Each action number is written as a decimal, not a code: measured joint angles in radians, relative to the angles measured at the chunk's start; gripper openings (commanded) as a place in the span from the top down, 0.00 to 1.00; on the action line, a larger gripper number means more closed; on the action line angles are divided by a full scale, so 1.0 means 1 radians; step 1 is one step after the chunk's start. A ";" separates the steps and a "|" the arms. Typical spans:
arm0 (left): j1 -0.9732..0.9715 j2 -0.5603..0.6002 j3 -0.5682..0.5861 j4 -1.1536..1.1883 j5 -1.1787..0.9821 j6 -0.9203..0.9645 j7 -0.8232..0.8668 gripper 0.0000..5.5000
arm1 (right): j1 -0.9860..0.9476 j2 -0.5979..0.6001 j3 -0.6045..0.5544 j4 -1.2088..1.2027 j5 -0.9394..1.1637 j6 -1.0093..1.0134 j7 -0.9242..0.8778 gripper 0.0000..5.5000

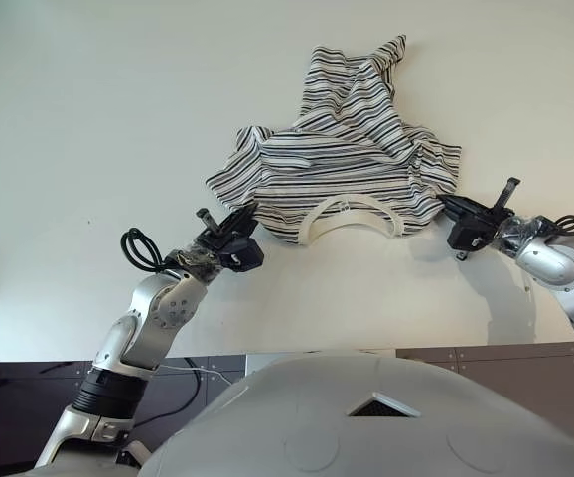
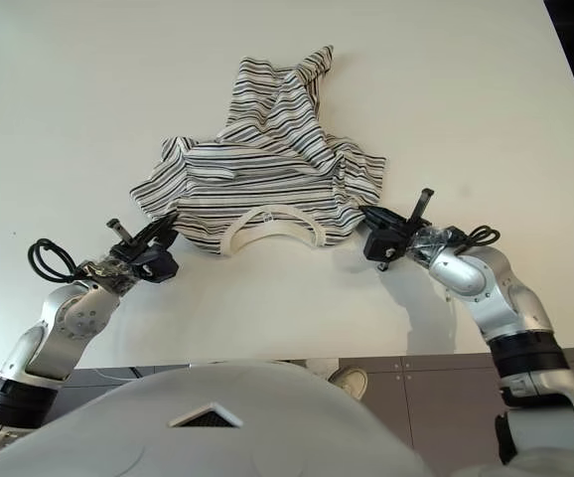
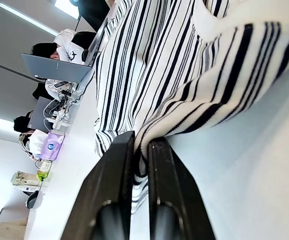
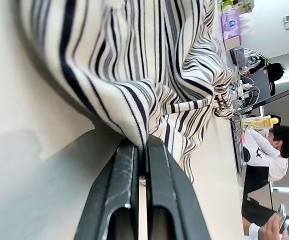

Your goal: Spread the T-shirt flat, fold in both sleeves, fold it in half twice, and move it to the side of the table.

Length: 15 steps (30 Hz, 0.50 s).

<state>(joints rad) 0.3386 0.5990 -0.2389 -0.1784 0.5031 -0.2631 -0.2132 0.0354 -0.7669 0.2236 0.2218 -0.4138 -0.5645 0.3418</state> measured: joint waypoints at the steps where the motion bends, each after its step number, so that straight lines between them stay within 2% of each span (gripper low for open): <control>1: -0.019 -0.027 0.011 0.003 -0.039 0.030 -0.009 0.98 | -0.022 0.032 -0.022 -0.014 0.049 0.039 0.000 0.98; 3: -0.071 -0.089 0.058 0.015 -0.124 0.119 -0.019 0.98 | -0.077 0.102 -0.066 -0.029 0.131 0.122 -0.011 0.98; 7: -0.378 -0.186 0.209 0.046 -0.277 0.247 0.029 0.98 | -0.312 0.235 -0.130 -0.004 0.236 0.271 -0.043 0.98; 11: -0.559 -0.203 0.251 0.202 -0.306 0.242 0.057 0.98 | -0.483 0.309 -0.136 0.125 0.252 0.299 -0.081 0.98; 15: -0.897 -0.204 0.250 0.483 -0.298 0.145 0.113 0.98 | -0.794 0.409 -0.179 0.355 0.256 0.284 -0.246 0.98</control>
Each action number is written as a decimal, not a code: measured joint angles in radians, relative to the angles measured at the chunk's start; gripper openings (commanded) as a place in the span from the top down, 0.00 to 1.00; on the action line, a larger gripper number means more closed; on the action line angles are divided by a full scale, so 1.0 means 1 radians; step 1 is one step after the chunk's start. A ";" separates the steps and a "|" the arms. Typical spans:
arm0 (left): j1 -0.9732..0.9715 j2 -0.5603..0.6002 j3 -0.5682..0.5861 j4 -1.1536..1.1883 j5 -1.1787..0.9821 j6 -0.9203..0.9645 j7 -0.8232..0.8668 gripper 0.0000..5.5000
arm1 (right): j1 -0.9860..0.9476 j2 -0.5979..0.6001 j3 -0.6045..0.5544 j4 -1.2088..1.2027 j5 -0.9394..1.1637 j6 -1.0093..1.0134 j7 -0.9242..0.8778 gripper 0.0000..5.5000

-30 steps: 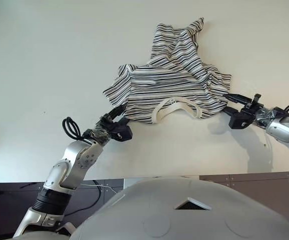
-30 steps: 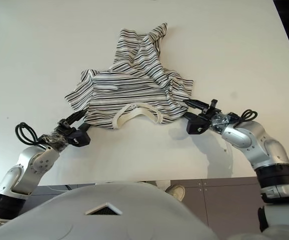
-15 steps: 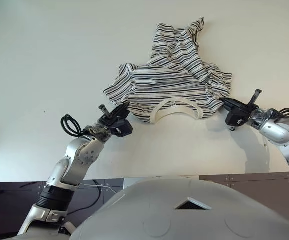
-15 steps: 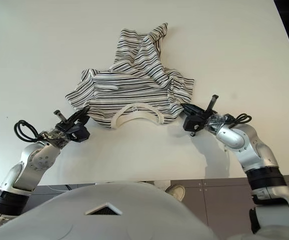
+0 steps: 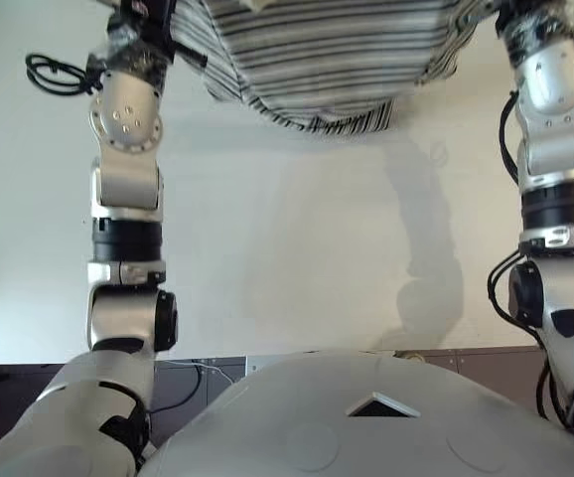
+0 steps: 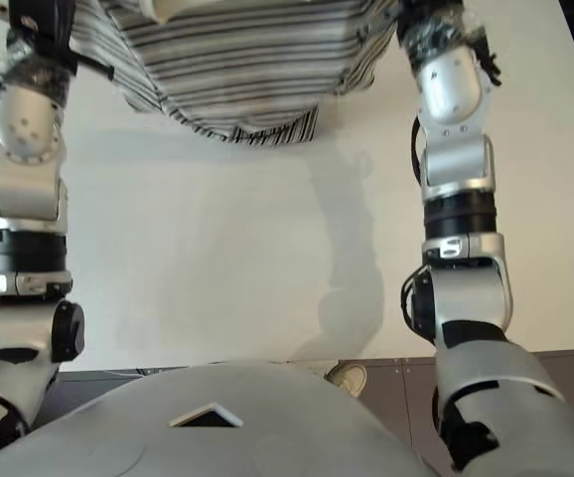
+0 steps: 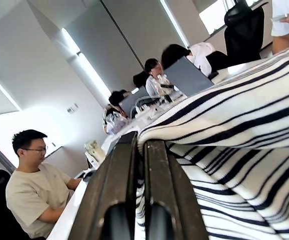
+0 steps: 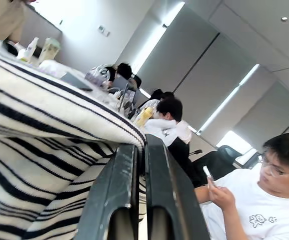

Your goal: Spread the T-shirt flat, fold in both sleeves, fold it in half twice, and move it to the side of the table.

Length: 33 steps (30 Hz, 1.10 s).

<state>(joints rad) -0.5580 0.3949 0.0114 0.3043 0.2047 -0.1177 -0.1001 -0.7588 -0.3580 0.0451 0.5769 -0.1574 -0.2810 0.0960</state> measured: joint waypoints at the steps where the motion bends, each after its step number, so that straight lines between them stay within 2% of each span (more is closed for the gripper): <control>1: -0.095 0.000 0.000 0.077 0.010 -0.033 0.019 0.98 | -0.091 0.010 0.000 0.062 -0.016 -0.030 -0.045 0.98; 3: -0.285 0.000 -0.009 0.244 0.026 -0.098 0.054 0.98 | -0.266 0.032 0.010 0.200 -0.069 -0.093 -0.133 0.98; 6: -0.463 0.001 -0.014 0.413 0.038 -0.193 0.096 0.98 | -0.429 0.057 0.042 0.342 -0.136 -0.175 -0.241 0.98; 15: -0.646 0.029 0.001 0.614 0.054 -0.356 0.223 0.98 | -0.579 0.069 0.024 0.496 -0.165 -0.244 -0.499 0.98; 21: -0.701 0.037 -0.008 0.717 0.061 -0.392 0.244 0.98 | -0.601 0.068 0.014 0.547 -0.165 -0.260 -0.540 0.98; 25: -0.681 0.037 -0.012 0.720 0.058 -0.408 0.242 0.98 | -0.584 0.080 0.014 0.548 -0.145 -0.273 -0.470 0.98; 28: -0.544 0.037 0.004 0.622 0.003 -0.414 0.187 0.98 | -0.469 0.099 -0.007 0.495 -0.061 -0.285 -0.331 0.98; 30: -0.395 0.036 0.028 0.475 -0.065 -0.394 0.124 0.98 | -0.351 0.105 -0.025 0.381 0.015 -0.264 -0.216 0.98; 33: -0.192 0.036 0.048 0.187 -0.151 -0.303 0.071 0.98 | -0.153 0.097 -0.034 0.047 0.142 -0.123 -0.084 0.98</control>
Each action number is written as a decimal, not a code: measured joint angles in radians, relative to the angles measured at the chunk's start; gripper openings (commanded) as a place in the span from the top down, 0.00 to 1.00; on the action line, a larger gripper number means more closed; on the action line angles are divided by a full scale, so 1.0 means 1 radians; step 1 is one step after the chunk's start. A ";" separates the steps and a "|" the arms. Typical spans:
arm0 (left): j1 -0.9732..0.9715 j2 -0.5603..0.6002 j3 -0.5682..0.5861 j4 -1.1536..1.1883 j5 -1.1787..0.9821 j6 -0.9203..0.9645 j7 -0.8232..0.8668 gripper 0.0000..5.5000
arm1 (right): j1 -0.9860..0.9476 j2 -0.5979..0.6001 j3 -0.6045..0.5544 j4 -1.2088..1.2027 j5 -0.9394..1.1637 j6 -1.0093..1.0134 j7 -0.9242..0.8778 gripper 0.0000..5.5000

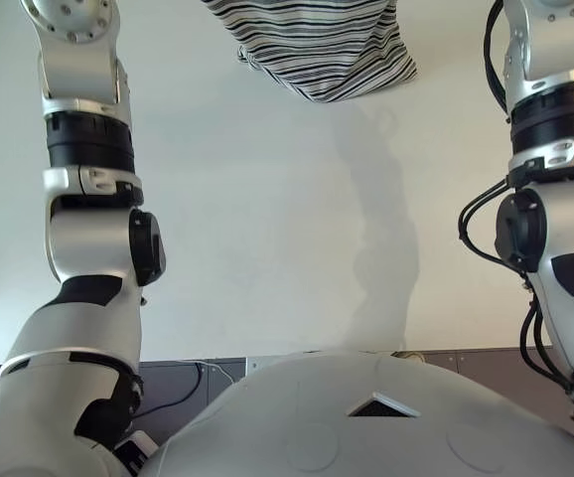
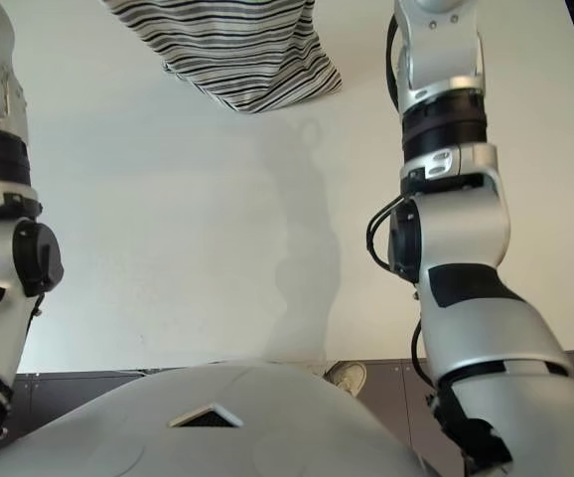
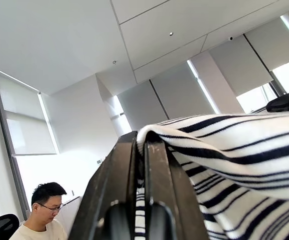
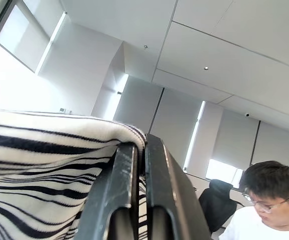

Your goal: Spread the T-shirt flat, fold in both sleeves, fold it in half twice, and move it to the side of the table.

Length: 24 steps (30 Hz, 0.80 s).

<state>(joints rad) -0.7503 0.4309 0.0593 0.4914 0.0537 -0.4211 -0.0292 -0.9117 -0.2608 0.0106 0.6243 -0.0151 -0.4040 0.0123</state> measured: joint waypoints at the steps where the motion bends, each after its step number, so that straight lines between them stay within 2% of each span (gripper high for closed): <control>1: 0.065 0.000 0.006 -0.088 -0.019 0.035 -0.010 0.98 | 0.063 -0.010 -0.003 -0.097 0.045 0.056 0.027 0.98; 5: 0.339 0.006 0.041 -0.440 -0.192 0.223 -0.042 0.98 | 0.297 -0.103 -0.079 -0.445 0.317 0.313 0.081 0.98; 6: 0.430 0.019 0.052 -0.552 -0.303 0.296 -0.067 0.98 | 0.379 -0.155 -0.120 -0.556 0.451 0.398 0.093 0.98; 8: 0.566 0.057 0.055 -0.694 -0.451 0.373 -0.137 0.98 | 0.509 -0.228 -0.158 -0.710 0.592 0.486 0.140 0.98; 11: 0.917 0.165 0.065 -0.916 -0.675 0.520 -0.348 0.98 | 0.854 -0.379 -0.200 -1.002 0.758 0.638 0.325 0.98; 14: 1.278 0.284 0.072 -1.057 -0.766 0.621 -0.581 0.98 | 1.253 -0.529 -0.195 -1.224 0.762 0.715 0.579 0.98; 16: 1.496 0.388 0.039 -1.092 -0.681 0.603 -0.735 0.98 | 1.487 -0.634 -0.144 -1.302 0.665 0.708 0.729 0.98; 17: 1.593 0.440 -0.007 -1.081 -0.569 0.559 -0.795 0.98 | 1.585 -0.685 -0.088 -1.302 0.556 0.680 0.778 0.98; 18: 1.657 0.464 -0.049 -1.056 -0.471 0.515 -0.814 0.93 | 1.643 -0.708 -0.036 -1.279 0.455 0.647 0.789 0.94; 21: 1.690 0.470 -0.125 -0.992 -0.212 0.331 -0.773 0.88 | 1.679 -0.710 0.043 -1.195 0.222 0.533 0.752 0.87; 24: 1.729 0.454 -0.142 -0.958 -0.071 0.168 -0.686 0.80 | 1.712 -0.710 0.020 -1.181 0.162 0.454 0.760 0.76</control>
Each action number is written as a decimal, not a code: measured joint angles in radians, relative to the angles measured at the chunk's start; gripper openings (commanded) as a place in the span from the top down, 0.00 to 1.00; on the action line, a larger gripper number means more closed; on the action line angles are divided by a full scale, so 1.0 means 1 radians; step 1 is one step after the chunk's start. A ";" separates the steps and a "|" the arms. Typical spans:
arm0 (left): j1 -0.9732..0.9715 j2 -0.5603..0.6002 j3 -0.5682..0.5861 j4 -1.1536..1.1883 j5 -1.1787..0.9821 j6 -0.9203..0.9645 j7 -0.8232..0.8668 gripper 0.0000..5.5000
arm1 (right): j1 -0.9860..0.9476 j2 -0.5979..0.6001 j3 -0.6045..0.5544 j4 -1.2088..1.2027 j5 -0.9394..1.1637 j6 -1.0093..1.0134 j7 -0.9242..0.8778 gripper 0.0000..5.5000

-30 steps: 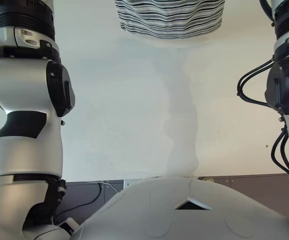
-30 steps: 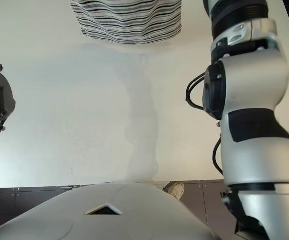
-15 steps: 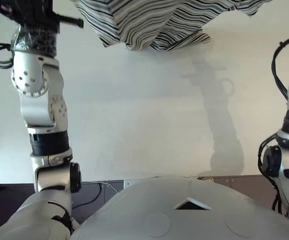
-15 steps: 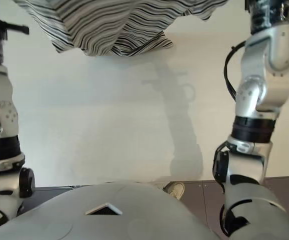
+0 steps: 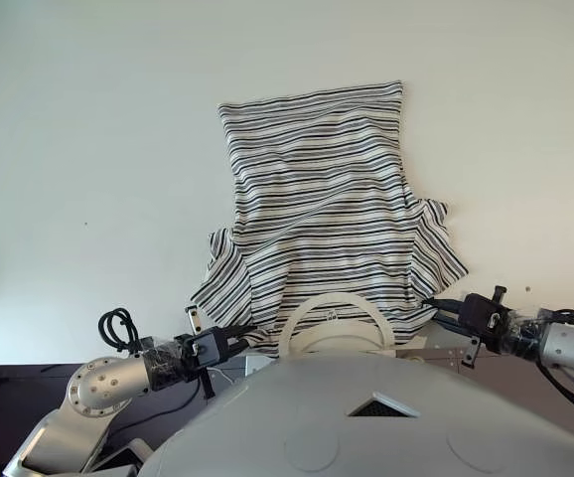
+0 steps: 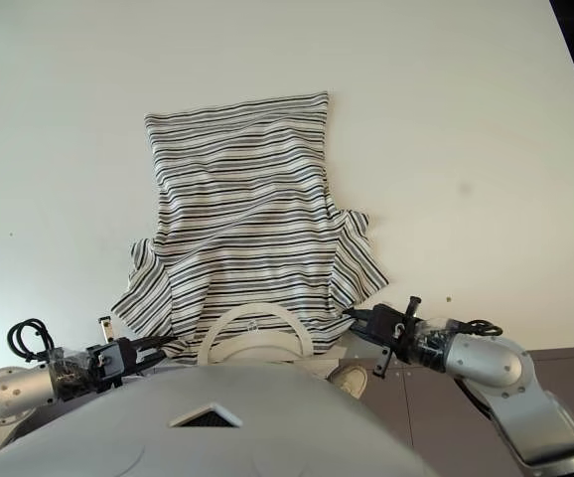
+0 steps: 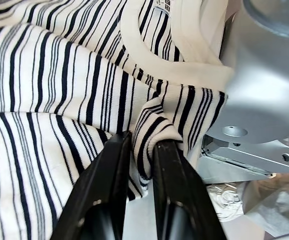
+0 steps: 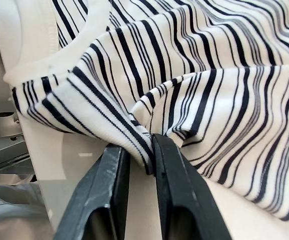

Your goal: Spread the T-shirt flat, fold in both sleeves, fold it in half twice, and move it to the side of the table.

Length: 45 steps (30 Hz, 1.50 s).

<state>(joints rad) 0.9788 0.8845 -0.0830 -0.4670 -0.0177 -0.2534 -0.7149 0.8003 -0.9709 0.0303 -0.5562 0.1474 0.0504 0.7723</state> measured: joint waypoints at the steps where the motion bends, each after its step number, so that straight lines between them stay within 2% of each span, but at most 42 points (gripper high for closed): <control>1: 0.023 -0.023 0.000 0.022 0.026 -0.051 0.040 0.78 | 0.035 -0.004 -0.027 -0.001 0.005 -0.009 0.025 0.74; 5: 0.061 -0.097 0.024 0.085 0.073 -0.171 0.135 0.69 | 0.118 -0.013 -0.117 -0.004 0.049 -0.038 0.108 0.63; 8: 0.129 -0.234 0.098 0.137 0.134 -0.268 0.298 0.63 | 0.147 -0.004 -0.227 -0.003 0.136 -0.040 0.164 0.55; 12: 0.184 -0.326 0.153 0.143 0.219 -0.328 0.408 0.63 | 0.145 0.015 -0.322 -0.004 0.258 0.026 0.224 0.55; 15: 0.190 -0.380 0.173 0.125 0.261 -0.351 0.473 0.63 | 0.017 0.031 -0.368 -0.020 0.433 0.142 0.205 0.55; 17: 0.207 -0.412 0.184 0.109 0.310 -0.380 0.520 0.63 | -0.125 0.065 -0.359 -0.019 0.498 0.213 0.137 0.55; 19: 0.232 -0.433 0.221 0.128 0.379 -0.422 0.577 0.63 | -0.237 0.094 -0.300 0.004 0.469 0.239 0.081 0.55; 23: 0.215 -0.413 0.340 0.303 0.545 -0.470 0.726 0.63 | -0.345 0.155 -0.131 0.096 0.226 0.195 -0.025 0.55; 26: 0.160 -0.357 0.375 0.370 0.616 -0.510 0.782 0.63 | -0.347 0.183 -0.075 0.131 0.123 0.148 -0.055 0.55; 29: 0.031 -0.388 0.423 0.355 0.454 -0.319 0.741 0.63 | -0.310 0.188 -0.023 0.205 -0.019 0.108 -0.116 0.55; 31: -0.053 -0.446 0.426 0.235 0.339 -0.171 0.709 0.63 | -0.289 0.187 -0.015 0.218 -0.072 0.052 -0.143 0.55; 35: -0.205 -0.532 0.320 -0.006 0.246 0.055 0.642 0.63 | -0.292 0.196 -0.006 0.240 -0.096 0.007 -0.168 0.55; 37: -0.240 -0.548 0.141 -0.060 0.216 0.159 0.518 0.63 | -0.355 0.214 0.009 0.278 -0.112 0.012 -0.178 0.55; 40: -0.238 -0.557 -0.012 -0.028 0.205 0.242 0.420 0.63 | -0.451 0.275 0.015 0.315 -0.120 0.045 -0.217 0.55; 42: -0.226 -0.557 -0.053 -0.007 0.191 0.284 0.381 0.63 | -0.511 0.305 0.011 0.322 -0.097 0.076 -0.226 0.55; 45: -0.272 -0.544 -0.052 0.021 0.172 0.328 0.363 0.63 | -0.554 0.296 0.023 0.347 -0.133 0.094 -0.215 0.55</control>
<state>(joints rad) 0.7064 0.3403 -0.1349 -0.4463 0.1544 0.0748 -0.3517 0.2467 -0.6747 0.0530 -0.2091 0.0148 0.1443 0.5571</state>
